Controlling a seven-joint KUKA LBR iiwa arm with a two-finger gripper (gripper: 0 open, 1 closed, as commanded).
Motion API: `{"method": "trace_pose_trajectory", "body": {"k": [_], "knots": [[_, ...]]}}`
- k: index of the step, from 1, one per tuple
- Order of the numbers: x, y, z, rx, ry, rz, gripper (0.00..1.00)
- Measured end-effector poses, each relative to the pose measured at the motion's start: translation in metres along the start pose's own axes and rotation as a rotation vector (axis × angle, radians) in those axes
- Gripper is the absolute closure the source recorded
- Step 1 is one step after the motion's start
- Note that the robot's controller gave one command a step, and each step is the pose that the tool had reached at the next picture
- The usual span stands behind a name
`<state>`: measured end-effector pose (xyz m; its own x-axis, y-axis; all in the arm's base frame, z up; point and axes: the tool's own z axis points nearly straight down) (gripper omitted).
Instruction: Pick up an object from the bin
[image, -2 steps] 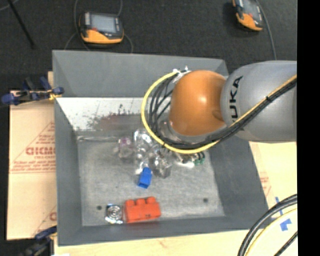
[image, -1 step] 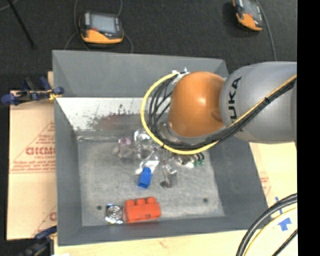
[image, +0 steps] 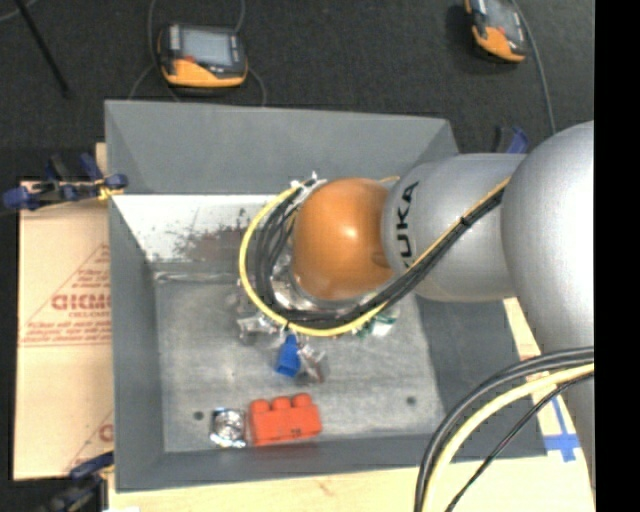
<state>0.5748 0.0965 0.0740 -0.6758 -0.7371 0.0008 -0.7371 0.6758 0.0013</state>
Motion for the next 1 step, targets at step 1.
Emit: {"method": "trace_pose_trajectory", "body": {"k": [1], "knots": [[-0.0008,-0.0005,-0.0023,0.001,-0.003,0.005,1.00]]}}
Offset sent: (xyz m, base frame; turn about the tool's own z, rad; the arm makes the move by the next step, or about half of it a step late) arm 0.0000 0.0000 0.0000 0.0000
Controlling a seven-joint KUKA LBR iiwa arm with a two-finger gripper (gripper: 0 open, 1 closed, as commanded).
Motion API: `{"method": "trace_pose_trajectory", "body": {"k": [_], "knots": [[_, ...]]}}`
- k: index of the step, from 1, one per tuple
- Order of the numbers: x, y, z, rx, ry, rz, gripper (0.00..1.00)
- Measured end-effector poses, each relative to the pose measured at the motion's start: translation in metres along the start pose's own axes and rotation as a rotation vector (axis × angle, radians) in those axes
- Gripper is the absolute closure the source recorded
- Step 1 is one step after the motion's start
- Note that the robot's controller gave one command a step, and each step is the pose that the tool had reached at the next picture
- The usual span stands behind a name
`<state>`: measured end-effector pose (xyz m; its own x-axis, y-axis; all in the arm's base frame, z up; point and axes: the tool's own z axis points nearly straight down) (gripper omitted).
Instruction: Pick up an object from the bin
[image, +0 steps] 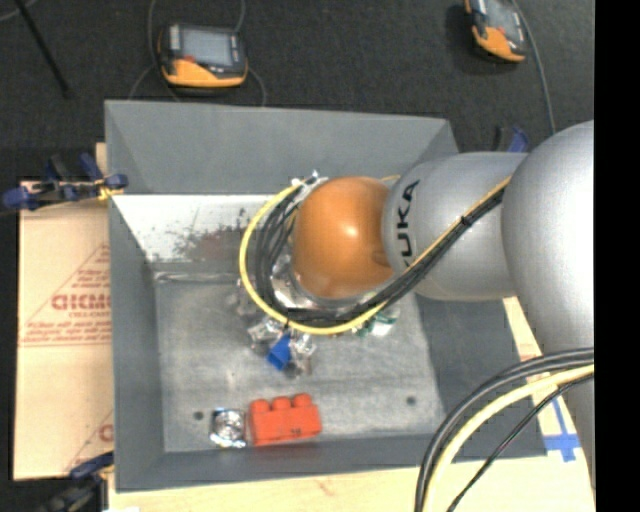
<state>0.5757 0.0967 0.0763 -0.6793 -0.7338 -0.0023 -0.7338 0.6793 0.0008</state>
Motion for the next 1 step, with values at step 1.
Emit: {"method": "trace_pose_trajectory", "body": {"k": [1], "knots": [[0.0080,0.0132,-0.1290,0.007,-0.005,0.053,1.00]]}}
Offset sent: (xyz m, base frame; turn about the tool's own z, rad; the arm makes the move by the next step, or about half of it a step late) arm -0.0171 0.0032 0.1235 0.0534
